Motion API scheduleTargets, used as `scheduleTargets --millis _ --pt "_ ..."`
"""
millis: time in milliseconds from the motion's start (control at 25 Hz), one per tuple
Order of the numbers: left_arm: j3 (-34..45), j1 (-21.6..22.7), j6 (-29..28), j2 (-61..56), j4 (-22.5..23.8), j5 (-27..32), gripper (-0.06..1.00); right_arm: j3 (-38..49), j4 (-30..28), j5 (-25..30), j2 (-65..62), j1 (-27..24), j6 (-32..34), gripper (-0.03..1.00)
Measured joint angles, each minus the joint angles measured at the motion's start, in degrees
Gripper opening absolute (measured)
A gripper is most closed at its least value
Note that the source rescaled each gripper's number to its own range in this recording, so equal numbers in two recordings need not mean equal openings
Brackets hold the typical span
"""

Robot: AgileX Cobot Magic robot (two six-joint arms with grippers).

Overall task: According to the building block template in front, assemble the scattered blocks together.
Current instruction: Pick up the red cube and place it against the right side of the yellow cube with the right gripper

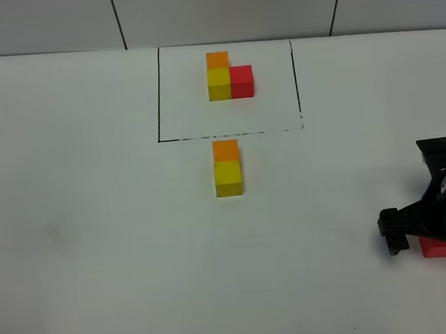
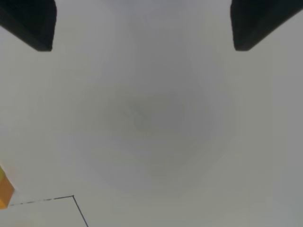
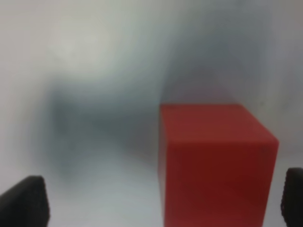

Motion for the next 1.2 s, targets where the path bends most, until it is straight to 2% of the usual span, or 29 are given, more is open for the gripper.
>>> scheduleTargets --millis 360,840,1040,1200 --pt "0.00 0.00 0.00 0.00 0.00 0.00 0.70 0.00 -0.24 -1.15 0.78 -1.31 -0.71 1.00" --pt "0.00 0.00 0.00 0.00 0.00 0.00 0.70 2.58 -0.24 -4.10 1.22 -1.80 -1.09 0.93" --pt "0.00 0.00 0.00 0.00 0.00 0.00 0.70 2.69 -0.19 -4.24 1.22 -2.02 -1.09 0.80" --pt "0.00 0.00 0.00 0.00 0.00 0.00 0.70 2.69 -0.19 -4.25 1.22 -2.70 -1.09 0.59"
